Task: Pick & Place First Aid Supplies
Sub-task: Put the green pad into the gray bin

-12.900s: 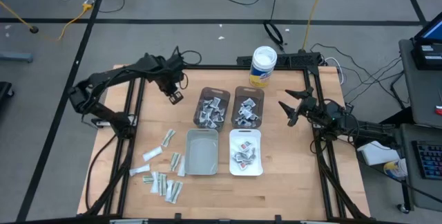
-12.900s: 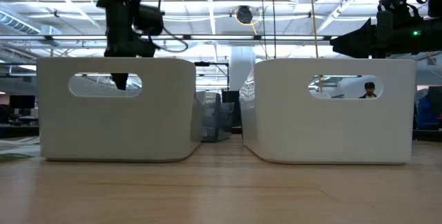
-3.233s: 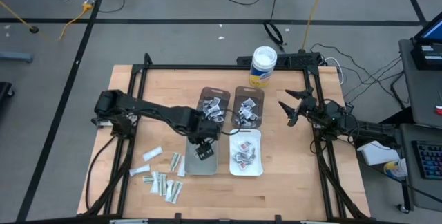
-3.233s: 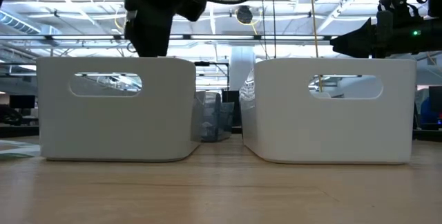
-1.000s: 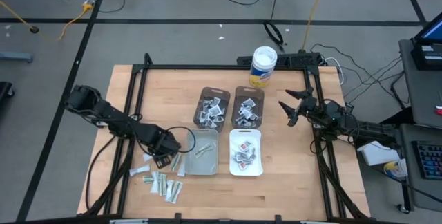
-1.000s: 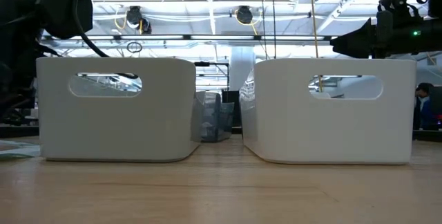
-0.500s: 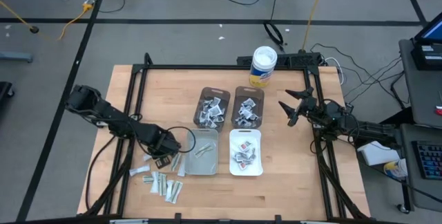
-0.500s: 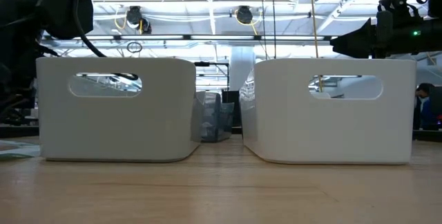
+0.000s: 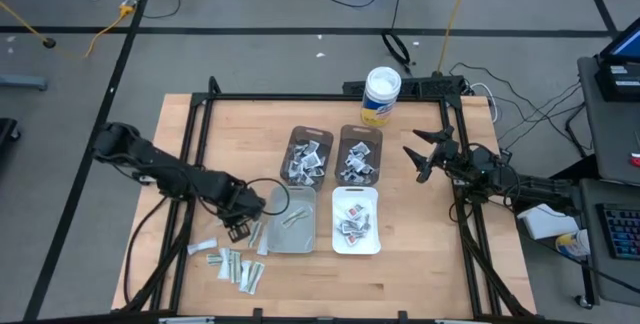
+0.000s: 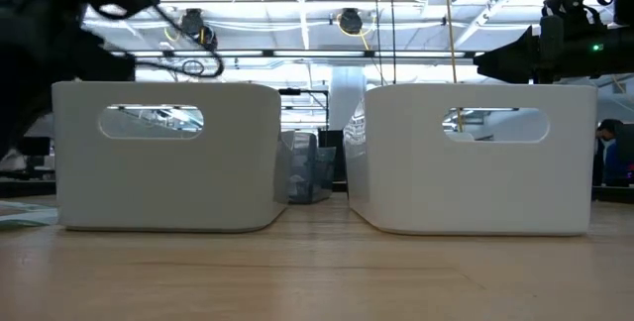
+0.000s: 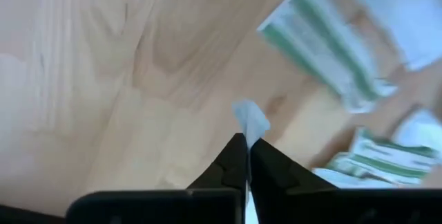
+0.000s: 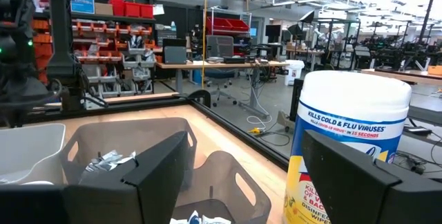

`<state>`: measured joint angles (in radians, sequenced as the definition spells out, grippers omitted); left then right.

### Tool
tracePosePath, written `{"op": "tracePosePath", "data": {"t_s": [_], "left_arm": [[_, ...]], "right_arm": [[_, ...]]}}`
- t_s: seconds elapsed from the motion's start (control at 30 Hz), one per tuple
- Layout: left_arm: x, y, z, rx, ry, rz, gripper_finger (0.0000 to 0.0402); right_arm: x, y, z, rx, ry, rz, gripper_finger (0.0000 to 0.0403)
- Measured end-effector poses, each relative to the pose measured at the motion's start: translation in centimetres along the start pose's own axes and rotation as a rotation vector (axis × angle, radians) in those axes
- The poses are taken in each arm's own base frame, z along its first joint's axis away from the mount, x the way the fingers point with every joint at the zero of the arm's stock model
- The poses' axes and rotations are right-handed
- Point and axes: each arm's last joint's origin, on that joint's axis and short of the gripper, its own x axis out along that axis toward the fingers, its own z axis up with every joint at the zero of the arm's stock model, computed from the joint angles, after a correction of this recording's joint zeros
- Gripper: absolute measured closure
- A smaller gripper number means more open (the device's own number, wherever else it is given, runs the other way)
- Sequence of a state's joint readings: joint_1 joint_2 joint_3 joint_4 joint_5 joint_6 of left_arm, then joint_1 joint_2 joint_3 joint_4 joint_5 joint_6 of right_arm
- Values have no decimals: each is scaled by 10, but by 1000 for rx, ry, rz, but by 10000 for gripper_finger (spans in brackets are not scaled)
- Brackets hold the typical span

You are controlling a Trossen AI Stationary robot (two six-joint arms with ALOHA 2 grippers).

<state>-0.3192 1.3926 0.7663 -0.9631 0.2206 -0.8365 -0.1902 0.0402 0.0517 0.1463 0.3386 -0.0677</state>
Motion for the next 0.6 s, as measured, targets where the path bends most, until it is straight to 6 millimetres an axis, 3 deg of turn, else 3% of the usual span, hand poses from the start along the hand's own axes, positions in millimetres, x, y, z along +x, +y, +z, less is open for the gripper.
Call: {"op": "tracePosePath", "data": {"t_s": [0.37,0.6], "left_arm": [[-52,-8,7,-5,-5,4,384],[-58,-9,8,-7,-9,4,397]], "right_arm": [[0,0,0,0,0,1,124],[0,0,0,0,0,0,124]]}}
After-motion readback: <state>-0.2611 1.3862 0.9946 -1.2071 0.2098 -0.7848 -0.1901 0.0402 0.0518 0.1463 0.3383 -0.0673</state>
